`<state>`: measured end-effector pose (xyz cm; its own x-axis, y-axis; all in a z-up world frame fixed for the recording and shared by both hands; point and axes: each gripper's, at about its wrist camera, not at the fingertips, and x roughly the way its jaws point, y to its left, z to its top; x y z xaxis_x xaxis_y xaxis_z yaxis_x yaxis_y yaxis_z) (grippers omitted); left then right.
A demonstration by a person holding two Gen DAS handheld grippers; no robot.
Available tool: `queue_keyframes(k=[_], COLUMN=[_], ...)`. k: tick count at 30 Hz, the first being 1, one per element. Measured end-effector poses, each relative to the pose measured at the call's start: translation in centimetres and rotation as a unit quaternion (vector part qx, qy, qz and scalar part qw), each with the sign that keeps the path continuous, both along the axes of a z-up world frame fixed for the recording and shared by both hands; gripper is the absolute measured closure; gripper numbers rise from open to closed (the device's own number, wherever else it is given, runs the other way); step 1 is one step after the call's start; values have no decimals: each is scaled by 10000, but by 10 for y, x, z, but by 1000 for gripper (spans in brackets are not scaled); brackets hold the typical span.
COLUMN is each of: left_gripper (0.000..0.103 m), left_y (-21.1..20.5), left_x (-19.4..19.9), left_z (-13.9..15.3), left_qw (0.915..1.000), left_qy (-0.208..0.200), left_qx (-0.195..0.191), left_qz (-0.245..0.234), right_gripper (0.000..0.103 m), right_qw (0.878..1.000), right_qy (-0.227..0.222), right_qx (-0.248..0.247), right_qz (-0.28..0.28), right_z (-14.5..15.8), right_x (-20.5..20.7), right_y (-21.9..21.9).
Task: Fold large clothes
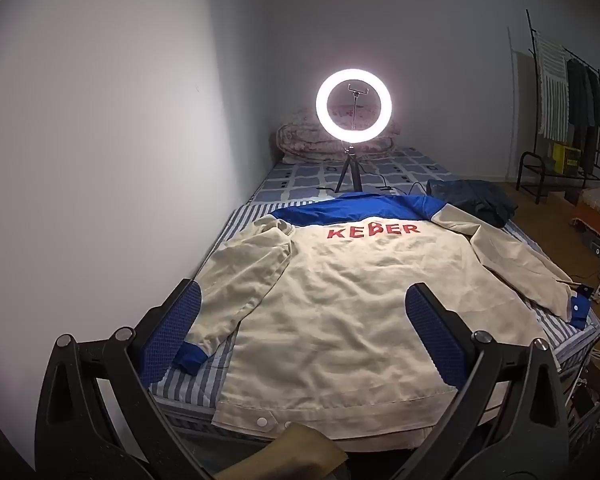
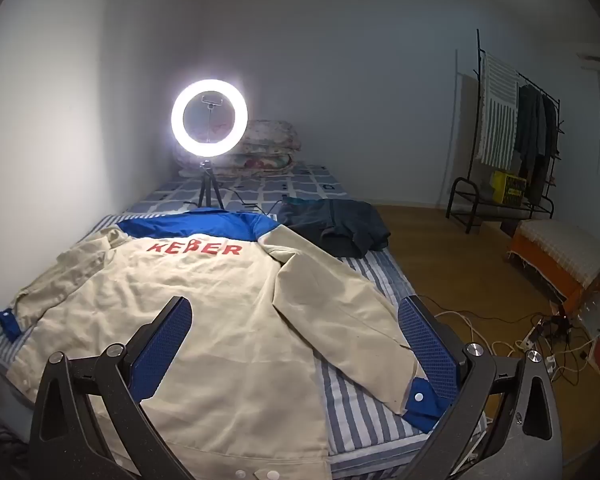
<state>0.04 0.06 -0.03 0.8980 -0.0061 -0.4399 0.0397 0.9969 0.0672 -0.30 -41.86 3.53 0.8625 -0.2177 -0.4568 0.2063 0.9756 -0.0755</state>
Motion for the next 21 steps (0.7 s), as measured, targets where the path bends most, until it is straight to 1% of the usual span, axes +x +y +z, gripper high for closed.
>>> queue_keyframes(k=[5,6,12,14,21], left_gripper=[0,0,0,0,0], left_y=[1,0,3,1,1], left_x=[3,2,10,0,-1], left_z=[0,6,13,6,8], left_qw=[10000,10000,10000,9999,9999], left_qy=[-12,-27,-40,-130,-150], left_qx=[41,35,24,15,1], left_qz=[23,20,43,74,70], right_gripper=[1,1,1,1,1], right_qw=[10000,10000,10000,10000,10000], right_qy=[-21,-21,-15,-9,-4], right_qx=[-9,-5,13,13,11], right_qz=[-5,-2,-3,-5,-4], right_z=[0,0,-1,-1,-1], right_x=[0,0,0,1,1], right_y=[0,0,0,0,0])
